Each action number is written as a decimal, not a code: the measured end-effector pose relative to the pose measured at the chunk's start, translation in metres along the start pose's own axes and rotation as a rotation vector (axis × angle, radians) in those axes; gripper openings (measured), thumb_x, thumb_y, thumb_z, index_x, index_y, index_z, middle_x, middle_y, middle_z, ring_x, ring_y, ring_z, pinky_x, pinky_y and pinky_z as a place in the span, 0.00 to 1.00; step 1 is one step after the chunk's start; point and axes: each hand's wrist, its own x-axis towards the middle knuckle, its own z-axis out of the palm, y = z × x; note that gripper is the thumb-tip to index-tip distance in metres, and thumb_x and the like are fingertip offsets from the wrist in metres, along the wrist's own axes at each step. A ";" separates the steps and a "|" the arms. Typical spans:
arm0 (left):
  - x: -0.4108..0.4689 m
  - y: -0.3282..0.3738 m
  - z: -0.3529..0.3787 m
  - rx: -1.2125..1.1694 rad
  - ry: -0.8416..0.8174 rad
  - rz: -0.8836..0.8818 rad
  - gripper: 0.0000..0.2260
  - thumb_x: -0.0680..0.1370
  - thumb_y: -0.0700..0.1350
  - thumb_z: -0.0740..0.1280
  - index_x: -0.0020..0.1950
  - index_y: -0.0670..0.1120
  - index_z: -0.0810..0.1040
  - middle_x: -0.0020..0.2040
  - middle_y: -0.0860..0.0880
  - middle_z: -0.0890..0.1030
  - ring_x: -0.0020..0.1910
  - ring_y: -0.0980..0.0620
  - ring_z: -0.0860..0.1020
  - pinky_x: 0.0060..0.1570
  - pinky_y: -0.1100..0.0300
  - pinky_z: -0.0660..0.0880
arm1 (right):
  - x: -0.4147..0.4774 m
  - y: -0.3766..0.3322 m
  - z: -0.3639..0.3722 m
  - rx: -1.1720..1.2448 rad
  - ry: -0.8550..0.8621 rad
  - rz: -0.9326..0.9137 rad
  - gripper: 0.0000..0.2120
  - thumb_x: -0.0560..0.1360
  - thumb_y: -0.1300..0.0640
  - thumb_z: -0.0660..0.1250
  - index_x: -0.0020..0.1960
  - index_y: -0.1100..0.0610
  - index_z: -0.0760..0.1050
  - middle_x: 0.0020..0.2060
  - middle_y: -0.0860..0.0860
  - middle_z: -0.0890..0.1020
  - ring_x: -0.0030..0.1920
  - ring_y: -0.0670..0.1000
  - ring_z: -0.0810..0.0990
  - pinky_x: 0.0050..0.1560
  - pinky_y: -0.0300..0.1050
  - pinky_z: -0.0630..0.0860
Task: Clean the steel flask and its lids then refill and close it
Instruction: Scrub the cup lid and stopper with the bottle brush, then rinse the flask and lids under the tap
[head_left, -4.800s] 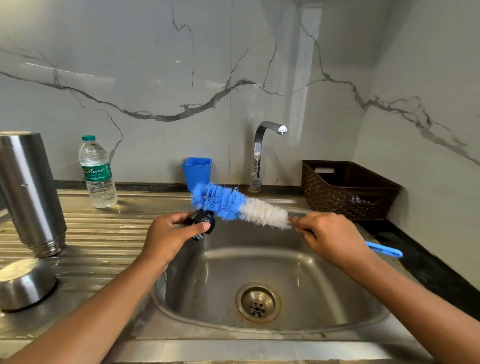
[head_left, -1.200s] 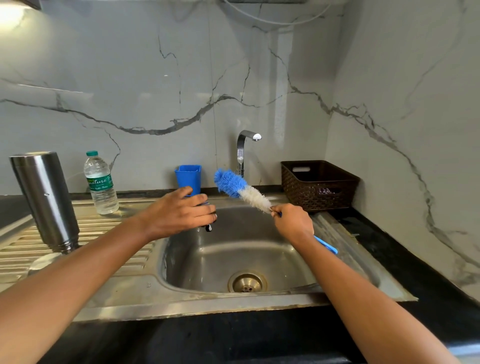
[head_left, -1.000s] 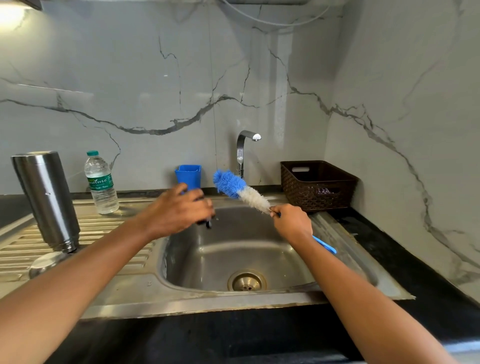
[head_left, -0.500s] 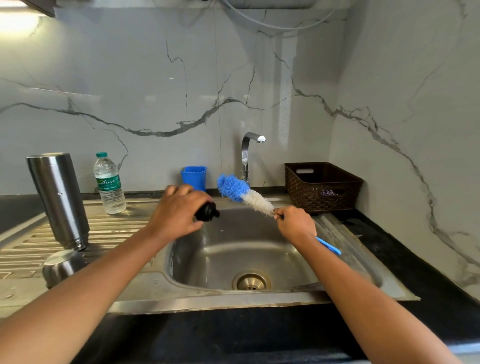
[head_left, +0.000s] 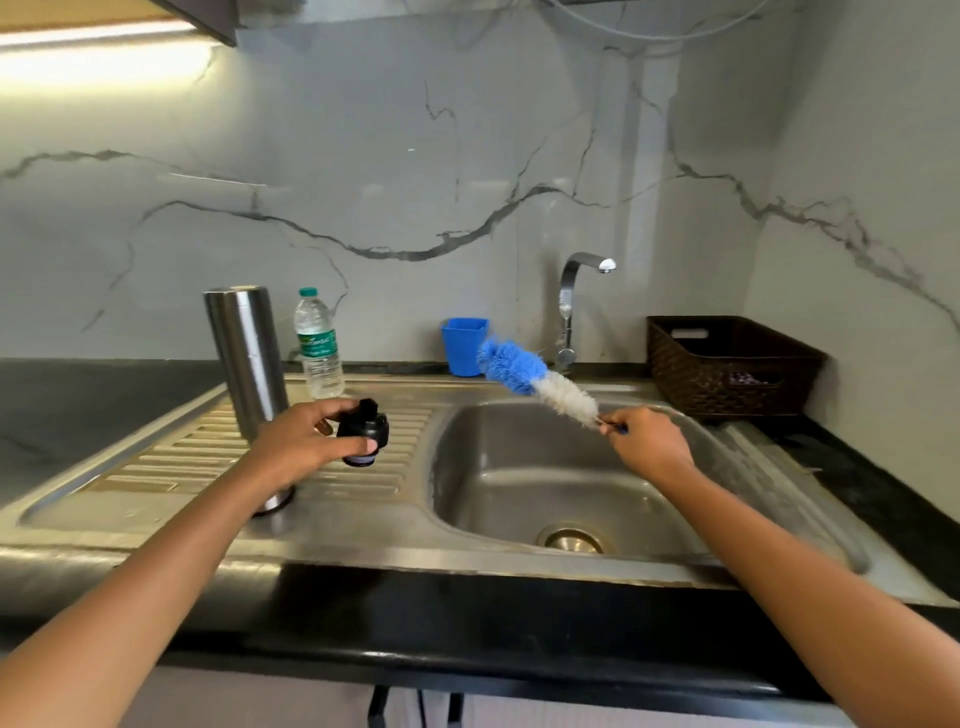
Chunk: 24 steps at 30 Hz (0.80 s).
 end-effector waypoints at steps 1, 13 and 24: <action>-0.005 -0.009 -0.006 0.083 0.015 -0.008 0.36 0.54 0.68 0.71 0.60 0.60 0.76 0.55 0.53 0.80 0.56 0.51 0.77 0.60 0.54 0.68 | -0.001 -0.002 0.002 0.001 -0.003 -0.003 0.13 0.79 0.53 0.61 0.61 0.50 0.78 0.52 0.53 0.82 0.50 0.56 0.80 0.47 0.45 0.74; -0.019 -0.024 -0.024 0.670 -0.176 0.087 0.30 0.63 0.69 0.65 0.62 0.59 0.72 0.60 0.52 0.77 0.69 0.51 0.67 0.72 0.49 0.36 | -0.009 -0.007 0.007 -0.079 -0.039 -0.041 0.14 0.80 0.55 0.59 0.63 0.50 0.77 0.49 0.52 0.82 0.39 0.49 0.75 0.38 0.40 0.68; -0.001 0.035 0.021 0.170 0.260 0.257 0.28 0.73 0.62 0.64 0.70 0.54 0.69 0.70 0.47 0.71 0.70 0.46 0.67 0.67 0.47 0.65 | 0.010 -0.029 -0.036 -0.253 0.236 -0.153 0.11 0.79 0.52 0.60 0.57 0.53 0.78 0.47 0.58 0.82 0.46 0.61 0.80 0.41 0.47 0.72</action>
